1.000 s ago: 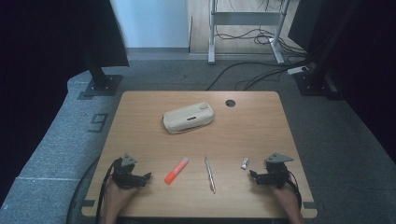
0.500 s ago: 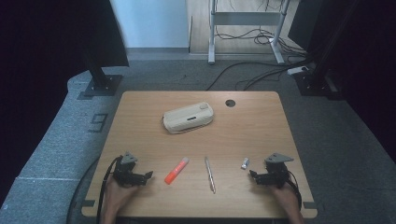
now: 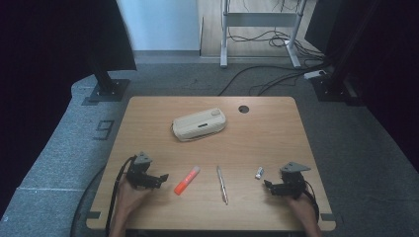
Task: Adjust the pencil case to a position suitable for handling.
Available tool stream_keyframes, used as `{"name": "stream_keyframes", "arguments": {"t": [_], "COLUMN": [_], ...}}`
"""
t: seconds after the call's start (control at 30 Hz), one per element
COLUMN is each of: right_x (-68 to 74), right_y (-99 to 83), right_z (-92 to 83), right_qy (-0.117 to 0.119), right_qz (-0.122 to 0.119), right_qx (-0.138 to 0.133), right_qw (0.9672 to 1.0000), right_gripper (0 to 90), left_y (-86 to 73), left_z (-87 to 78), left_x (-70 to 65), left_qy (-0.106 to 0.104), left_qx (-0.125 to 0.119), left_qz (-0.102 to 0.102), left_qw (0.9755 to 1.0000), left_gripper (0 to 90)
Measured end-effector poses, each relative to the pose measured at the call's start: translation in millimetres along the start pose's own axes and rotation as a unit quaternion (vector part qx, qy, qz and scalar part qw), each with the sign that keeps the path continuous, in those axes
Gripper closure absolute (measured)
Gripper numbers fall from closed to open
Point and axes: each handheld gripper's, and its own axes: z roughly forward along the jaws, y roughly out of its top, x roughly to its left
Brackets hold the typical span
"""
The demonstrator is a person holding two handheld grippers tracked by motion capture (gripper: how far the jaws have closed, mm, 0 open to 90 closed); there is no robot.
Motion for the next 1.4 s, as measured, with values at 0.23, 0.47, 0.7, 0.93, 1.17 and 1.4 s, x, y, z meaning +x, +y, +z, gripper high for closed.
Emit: {"name": "stream_keyframes", "arguments": {"t": [0.23,0.47,0.7,0.93,1.17,1.4], "right_x": [0.0,0.0,0.0,0.0,0.0,-0.1], "right_y": [0.0,0.0,0.0,0.0,0.0,0.0], "right_z": [0.0,0.0,0.0,0.0,0.0,0.0], "right_qy": [0.0,0.0,0.0,0.0,0.0,0.0], "right_qz": [0.0,0.0,0.0,0.0,0.0,0.0], "right_qx": [0.0,0.0,0.0,0.0,0.0,0.0], "right_qw": [1.0,1.0,1.0,1.0,1.0,1.0], "right_gripper": [11.8,11.7,11.7,11.8,11.8,11.7], "left_y": [17.0,30.2,42.1,54.1,67.0,80.9], "left_z": [5.7,10.9,17.0,21.2,24.0,28.6], "left_x": [0.1,2.3,4.7,7.9,9.3,8.8], "left_qy": [-0.006,-0.018,-0.025,-0.035,-0.038,-0.041], "left_qx": [0.002,-0.002,0.002,0.001,-0.004,0.001], "left_qz": [0.009,0.006,0.006,0.009,0.011,0.021], "left_qw": [0.9999,0.9998,0.9997,0.9993,0.9992,0.9989], "left_gripper": [1.7,1.5,1.5,1.7,2.2,2.6]}}
